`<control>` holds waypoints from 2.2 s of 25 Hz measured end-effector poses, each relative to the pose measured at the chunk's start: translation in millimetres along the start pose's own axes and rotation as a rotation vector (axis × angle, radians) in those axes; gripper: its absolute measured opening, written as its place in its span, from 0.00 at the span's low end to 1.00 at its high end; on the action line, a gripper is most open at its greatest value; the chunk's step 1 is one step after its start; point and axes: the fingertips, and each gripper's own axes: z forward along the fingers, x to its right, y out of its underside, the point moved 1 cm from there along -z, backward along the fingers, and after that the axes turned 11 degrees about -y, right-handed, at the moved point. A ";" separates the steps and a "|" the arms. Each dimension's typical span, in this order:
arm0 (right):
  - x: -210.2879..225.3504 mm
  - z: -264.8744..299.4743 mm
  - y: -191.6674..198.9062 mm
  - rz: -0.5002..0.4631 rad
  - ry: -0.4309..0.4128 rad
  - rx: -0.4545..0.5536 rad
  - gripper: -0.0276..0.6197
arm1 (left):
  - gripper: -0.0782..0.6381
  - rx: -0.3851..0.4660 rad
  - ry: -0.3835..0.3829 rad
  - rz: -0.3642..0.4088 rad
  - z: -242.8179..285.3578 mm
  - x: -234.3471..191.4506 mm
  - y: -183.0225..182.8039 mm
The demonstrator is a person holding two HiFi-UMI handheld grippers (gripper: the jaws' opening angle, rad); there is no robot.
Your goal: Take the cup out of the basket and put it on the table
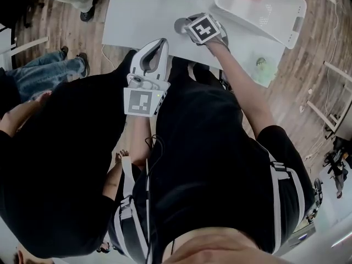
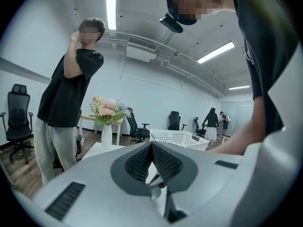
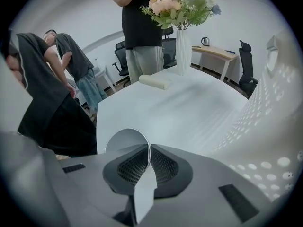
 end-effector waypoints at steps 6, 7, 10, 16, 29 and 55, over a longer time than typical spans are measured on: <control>-8.6 -7.7 -10.2 -0.031 -0.055 0.052 0.10 | 0.14 -0.002 0.007 -0.004 3.9 1.7 -0.9; -9.5 -8.0 -11.0 -0.031 -0.059 0.065 0.10 | 0.14 -0.001 0.009 -0.005 4.3 1.7 -1.5; -11.0 -6.2 -5.6 -0.011 -0.080 0.086 0.14 | 0.14 0.004 0.015 0.004 5.7 1.4 -2.8; -11.7 -14.3 -6.3 -0.001 -0.094 0.111 0.14 | 0.14 -0.009 0.031 0.029 10.8 5.5 1.4; -12.0 -30.6 -4.2 -0.018 -0.115 0.137 0.14 | 0.14 0.027 0.054 0.026 15.4 16.1 -5.4; -16.9 -235.2 -37.8 -0.110 -0.023 0.671 0.14 | 0.14 0.042 0.273 0.089 69.9 107.3 -29.2</control>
